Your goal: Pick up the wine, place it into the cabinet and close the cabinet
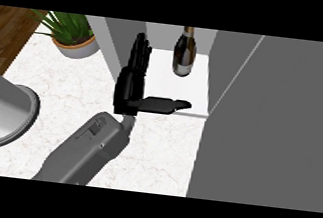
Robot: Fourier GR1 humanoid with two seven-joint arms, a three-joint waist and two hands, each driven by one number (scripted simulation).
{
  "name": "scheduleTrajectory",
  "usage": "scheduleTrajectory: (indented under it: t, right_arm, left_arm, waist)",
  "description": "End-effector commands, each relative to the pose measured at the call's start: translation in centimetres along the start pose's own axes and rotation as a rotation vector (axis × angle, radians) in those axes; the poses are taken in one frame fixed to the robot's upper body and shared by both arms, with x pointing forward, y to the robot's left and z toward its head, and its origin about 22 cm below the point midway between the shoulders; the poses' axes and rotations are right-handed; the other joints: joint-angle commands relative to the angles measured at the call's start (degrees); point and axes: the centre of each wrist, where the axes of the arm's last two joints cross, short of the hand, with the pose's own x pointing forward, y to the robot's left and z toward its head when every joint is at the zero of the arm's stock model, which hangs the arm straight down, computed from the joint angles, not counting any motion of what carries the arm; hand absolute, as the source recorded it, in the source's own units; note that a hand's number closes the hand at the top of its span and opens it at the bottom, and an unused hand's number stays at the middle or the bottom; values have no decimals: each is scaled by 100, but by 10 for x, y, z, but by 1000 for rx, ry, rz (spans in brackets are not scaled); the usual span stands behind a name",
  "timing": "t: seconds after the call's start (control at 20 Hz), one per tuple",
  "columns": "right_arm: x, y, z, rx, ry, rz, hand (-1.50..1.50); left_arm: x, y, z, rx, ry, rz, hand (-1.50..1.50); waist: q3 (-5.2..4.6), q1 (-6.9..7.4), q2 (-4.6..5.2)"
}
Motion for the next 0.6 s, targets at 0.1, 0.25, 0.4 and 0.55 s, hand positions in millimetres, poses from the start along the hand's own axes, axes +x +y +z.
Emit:
scheduleTrajectory:
  t: [0.1,0.25,0.4,0.55]
  right_arm:
    - [44,7,24,24,-83,-7,-150]
    - [37,-1,22,26,-78,1,-150]
    - [44,5,25,28,-55,15,-150]
    - [51,11,30,93,8,24,150]
  left_arm:
    - [15,1,56,-14,5,33,-150]
    - [22,4,82,-5,9,48,-150]
    - [36,8,99,-19,-24,72,-150]
    - [35,19,118,-6,-40,80,-150]
  waist:
    - [-2,-35,20]
    - [3,-66,37]
    - [-1,-80,38]
    - [-5,-102,39]
